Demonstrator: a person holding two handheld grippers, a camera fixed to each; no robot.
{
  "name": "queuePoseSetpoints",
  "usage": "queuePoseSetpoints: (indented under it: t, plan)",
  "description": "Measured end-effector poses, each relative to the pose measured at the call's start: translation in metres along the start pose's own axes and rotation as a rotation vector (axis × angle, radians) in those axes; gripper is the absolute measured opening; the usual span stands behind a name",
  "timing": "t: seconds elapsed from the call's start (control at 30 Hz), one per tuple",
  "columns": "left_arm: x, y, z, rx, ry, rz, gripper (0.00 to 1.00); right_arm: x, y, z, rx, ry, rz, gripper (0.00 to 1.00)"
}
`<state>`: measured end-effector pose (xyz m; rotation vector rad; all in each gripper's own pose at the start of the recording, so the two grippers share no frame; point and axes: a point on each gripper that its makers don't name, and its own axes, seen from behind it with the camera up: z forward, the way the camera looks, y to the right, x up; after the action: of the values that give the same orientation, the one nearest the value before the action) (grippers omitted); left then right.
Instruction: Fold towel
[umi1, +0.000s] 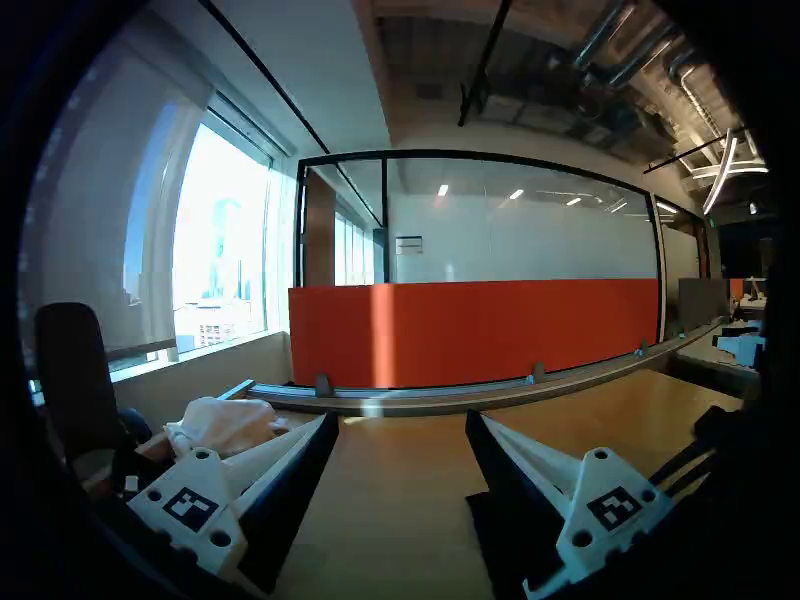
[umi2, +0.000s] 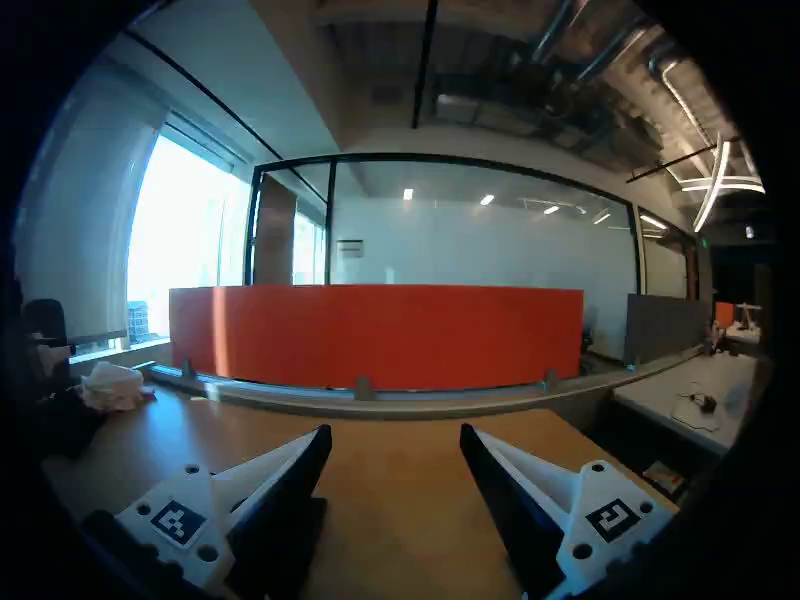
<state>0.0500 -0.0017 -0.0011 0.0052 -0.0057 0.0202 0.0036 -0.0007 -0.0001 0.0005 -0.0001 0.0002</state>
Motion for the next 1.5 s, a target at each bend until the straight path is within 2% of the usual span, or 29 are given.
queuePoseSetpoints:
  t: [0.17, 0.37, 0.6, 0.77, 1.07, 1.27, 1.5]
  plan:
    - [0.027, -0.002, -0.001, 0.001, -0.015, 0.006, 0.94, 0.021, -0.002, 0.0, 0.001, 0.0, 0.001, 0.99]
    - [0.044, -0.001, 0.0, -0.007, -0.036, 0.009, 0.94, 0.036, -0.003, -0.001, 0.0, -0.006, 0.013, 0.99]
    - [0.051, 0.013, 0.002, -0.068, -0.072, 0.012, 0.94, 0.039, -0.013, -0.006, 0.05, -0.055, 0.0, 0.99]
    - [0.047, 0.024, 0.002, -0.133, -0.121, 0.021, 0.94, 0.029, -0.034, -0.013, 0.149, -0.126, -0.023, 0.99]
    - [0.036, 0.045, -0.003, -0.268, -0.196, 0.076, 0.94, 0.015, -0.076, -0.027, 0.356, -0.245, -0.103, 0.99]
    - [0.02, 0.055, -0.006, -0.328, -0.236, 0.098, 0.94, 0.004, -0.092, -0.031, 0.431, -0.299, -0.15, 0.99]
    - [-0.018, 0.067, -0.013, -0.386, -0.296, 0.121, 0.94, -0.027, -0.105, -0.039, 0.488, -0.362, -0.204, 0.99]
